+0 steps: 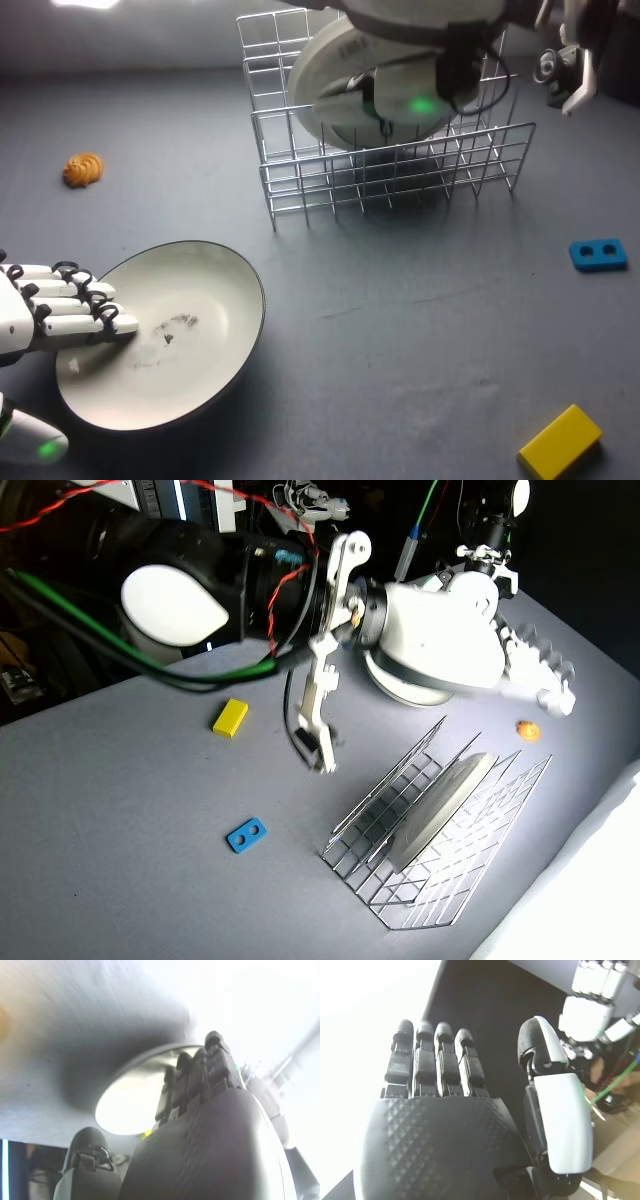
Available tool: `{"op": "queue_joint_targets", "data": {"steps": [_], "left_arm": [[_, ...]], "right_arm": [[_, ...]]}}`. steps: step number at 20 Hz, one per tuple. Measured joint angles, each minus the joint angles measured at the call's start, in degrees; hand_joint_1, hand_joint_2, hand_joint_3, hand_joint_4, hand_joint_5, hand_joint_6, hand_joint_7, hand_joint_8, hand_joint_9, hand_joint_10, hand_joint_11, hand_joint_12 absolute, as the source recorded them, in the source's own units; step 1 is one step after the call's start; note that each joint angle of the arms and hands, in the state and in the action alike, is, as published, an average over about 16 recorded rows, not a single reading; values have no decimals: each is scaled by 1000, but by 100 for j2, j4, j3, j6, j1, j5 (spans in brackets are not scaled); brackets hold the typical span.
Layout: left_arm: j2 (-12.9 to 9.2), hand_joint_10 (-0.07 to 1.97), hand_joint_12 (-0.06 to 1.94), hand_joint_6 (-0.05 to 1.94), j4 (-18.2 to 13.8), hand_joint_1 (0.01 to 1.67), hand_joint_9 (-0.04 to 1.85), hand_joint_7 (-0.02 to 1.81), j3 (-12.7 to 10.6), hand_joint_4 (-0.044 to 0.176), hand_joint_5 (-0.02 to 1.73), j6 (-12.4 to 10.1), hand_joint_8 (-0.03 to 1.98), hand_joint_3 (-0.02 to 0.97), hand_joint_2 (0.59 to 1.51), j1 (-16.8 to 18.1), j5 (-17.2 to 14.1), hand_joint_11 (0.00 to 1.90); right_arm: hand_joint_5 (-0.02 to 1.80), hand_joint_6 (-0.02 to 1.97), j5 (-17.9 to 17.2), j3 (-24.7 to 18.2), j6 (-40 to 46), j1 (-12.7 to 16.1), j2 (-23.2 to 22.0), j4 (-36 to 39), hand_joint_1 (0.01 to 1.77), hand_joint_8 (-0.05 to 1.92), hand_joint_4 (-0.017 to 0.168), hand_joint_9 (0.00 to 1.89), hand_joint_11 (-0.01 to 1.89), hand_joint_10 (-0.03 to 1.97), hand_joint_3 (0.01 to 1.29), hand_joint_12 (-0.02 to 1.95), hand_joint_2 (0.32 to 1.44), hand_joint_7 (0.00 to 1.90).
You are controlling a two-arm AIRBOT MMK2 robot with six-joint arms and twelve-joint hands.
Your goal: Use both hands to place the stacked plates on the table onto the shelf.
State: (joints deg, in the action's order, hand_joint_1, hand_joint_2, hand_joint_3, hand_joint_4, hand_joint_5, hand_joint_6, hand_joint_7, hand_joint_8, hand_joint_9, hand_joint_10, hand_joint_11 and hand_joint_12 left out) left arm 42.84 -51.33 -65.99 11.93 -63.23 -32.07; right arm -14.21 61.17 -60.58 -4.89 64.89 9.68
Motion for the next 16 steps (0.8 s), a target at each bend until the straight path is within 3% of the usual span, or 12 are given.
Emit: {"op": "queue_joint_targets", "data": {"steps": [6, 11, 16], "left_arm": [[-107, -6, 11, -1, 154, 19, 11, 52, -49, 1, 52, 10, -2, 12, 1140, 5, -70, 20], [-225, 6, 11, 9, 148, 18, 21, 50, -55, 4, 56, 13, -1, 12, 1134, 49, -138, 19], [-264, 6, 11, 8, 168, 18, 17, 46, -52, 4, 53, 15, -1, 12, 1130, 9, -118, 17]], "right_arm": [[30, 13, 29, -629, -436, -59, -73, 274, 901, 15, 4, 23, 27, 24, 12, 172, 1009, 27], [20, 13, 64, -958, -601, -110, -148, 400, 1053, 15, 3, 16, 26, 24, 12, 224, 915, 19], [21, 13, 104, -1123, -666, -155, -206, 428, 1079, 15, 3, 19, 14, 24, 12, 245, 910, 21]]}}
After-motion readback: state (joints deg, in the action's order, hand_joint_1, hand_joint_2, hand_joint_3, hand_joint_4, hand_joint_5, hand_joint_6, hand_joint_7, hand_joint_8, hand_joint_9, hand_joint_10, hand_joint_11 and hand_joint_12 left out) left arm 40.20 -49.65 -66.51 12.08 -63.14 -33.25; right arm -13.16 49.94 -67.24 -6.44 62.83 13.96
